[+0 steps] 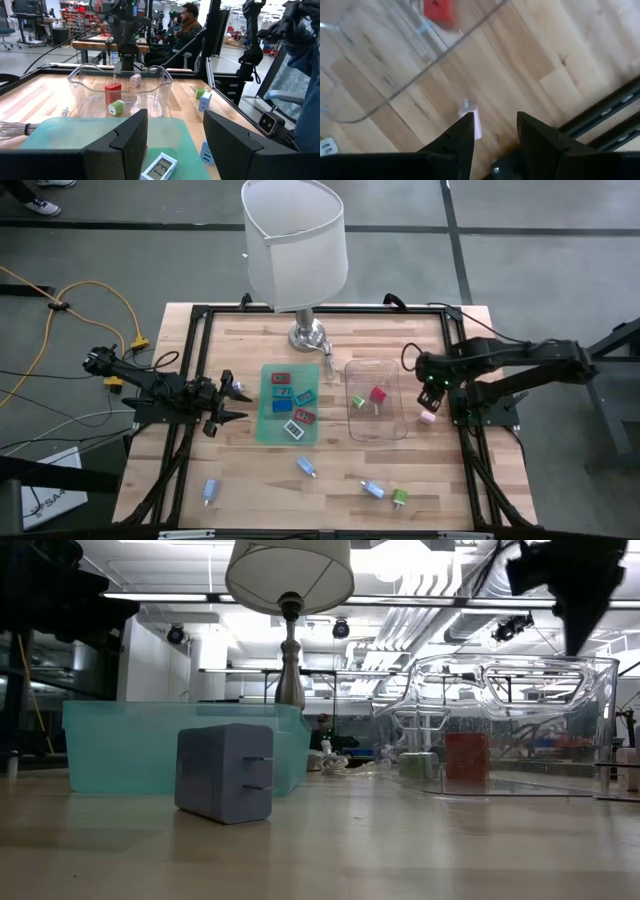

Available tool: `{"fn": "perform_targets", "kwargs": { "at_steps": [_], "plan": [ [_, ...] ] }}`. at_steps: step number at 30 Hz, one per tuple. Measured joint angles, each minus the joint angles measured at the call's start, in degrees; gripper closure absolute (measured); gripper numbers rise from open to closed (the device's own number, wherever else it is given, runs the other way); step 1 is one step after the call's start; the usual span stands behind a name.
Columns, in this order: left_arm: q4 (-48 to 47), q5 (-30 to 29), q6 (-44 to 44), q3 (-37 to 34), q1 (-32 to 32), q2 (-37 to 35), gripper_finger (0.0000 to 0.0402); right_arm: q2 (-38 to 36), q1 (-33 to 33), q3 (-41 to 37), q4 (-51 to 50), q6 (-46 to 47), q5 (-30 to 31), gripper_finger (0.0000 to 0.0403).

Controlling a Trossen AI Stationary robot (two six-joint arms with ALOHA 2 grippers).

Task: Pick & Place Office items
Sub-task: Put the white charger adapter into the transparent bin

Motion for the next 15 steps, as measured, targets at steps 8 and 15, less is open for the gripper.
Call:
{"fn": "perform_targets", "kwargs": {
  "at_steps": [8, 15],
  "plan": [
    [0.0, 0.0, 0.0, 0.0, 0.0, 0.0, 0.0216, -3.6, 5.8, -8.1, 4.9, 5.1, -4.6, 0.0268],
    [0.0, 0.0, 0.0, 0.0, 0.0, 0.0, 0.0216, -4.2, 9.4, -13.8, 12.4, 4.3, -9.5, 0.0268]
  ]
}}
